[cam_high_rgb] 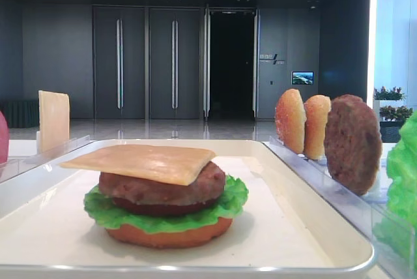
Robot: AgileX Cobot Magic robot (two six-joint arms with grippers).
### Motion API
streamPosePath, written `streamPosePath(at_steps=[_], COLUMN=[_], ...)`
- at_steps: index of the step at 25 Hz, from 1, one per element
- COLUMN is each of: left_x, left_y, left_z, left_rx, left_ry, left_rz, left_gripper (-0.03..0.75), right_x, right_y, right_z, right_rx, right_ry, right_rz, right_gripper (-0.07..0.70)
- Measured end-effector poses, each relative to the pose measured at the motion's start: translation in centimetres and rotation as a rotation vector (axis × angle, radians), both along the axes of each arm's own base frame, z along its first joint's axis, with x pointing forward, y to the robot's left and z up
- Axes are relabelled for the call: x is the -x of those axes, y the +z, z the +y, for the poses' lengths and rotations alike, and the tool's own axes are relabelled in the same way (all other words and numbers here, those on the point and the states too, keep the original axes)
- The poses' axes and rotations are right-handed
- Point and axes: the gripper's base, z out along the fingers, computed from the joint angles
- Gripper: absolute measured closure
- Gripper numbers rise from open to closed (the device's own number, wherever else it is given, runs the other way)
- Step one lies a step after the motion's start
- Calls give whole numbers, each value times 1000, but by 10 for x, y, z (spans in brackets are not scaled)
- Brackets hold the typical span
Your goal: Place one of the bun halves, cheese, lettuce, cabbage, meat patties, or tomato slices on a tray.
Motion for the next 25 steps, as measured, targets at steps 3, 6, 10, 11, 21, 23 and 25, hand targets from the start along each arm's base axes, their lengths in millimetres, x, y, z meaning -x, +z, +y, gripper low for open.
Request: streamPosePath(at_steps=[3,6,10,11,21,23,25], left_x=[4,7,8,8,75,95,117], left_y=[0,0,0,0,-11,-13,-16], left_z=[17,25,28,28,21,19,17], left_rx=[-18,-37,-35,-35,-28,-27,-27], left_ry=[68,105,153,166,173,172,172], left_rz=[29,54,50,49,64,55,51], left_gripper=[24,24,24,24,68,71,71], right_x=[0,0,0,0,0,0,0], right_y=[0,0,0,0,0,0,0], right_z=[0,0,0,0,0,0,0], right_rx=[0,0,0,0,0,0,0], right_ry=[0,0,0,0,0,0,0], right_rz=[0,0,0,0,0,0,0], right_gripper=[108,108,108,108,108,108,108])
